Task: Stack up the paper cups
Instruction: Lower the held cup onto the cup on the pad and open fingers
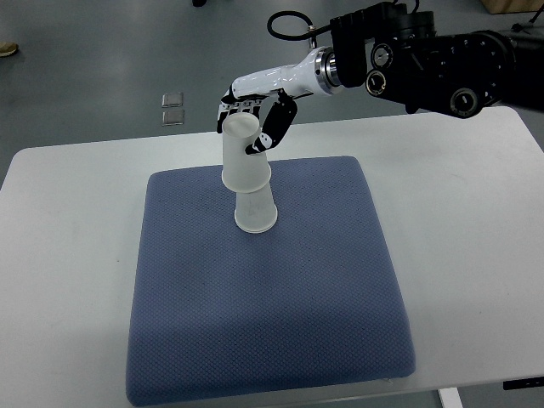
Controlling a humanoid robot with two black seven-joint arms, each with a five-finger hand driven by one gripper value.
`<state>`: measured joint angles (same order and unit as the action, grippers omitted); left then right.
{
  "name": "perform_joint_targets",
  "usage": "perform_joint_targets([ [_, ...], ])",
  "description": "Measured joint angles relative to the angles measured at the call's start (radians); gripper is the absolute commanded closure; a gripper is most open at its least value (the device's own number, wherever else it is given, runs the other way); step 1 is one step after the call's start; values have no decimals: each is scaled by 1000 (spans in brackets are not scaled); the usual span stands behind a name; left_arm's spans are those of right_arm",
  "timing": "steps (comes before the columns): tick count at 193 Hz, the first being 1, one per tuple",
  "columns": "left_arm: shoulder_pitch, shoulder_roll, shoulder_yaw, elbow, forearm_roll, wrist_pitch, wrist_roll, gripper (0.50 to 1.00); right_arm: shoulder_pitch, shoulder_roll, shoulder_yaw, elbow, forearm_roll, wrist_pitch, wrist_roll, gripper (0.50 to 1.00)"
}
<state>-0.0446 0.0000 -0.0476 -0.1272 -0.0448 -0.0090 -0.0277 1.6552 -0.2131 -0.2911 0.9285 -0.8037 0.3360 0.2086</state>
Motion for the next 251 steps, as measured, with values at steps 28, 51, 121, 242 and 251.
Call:
perform_joint_targets([
  [28,0,0,0,0,0,0,0,500,-12,0,-2,0,-6,-1,0,828],
  [51,0,0,0,0,0,0,0,500,-20,0,-2,0,-9,-2,0,824],
  [121,0,0,0,0,0,0,0,500,-49,1,-2,-2,-10,-29,0,762],
  [242,-1,0,0,0,0,0,0,500,-105,44,3,-29,-6,-72,0,593],
  [251,-1,0,0,0,0,0,0,500,-105,44,3,-30,-5,-73,0,593],
])
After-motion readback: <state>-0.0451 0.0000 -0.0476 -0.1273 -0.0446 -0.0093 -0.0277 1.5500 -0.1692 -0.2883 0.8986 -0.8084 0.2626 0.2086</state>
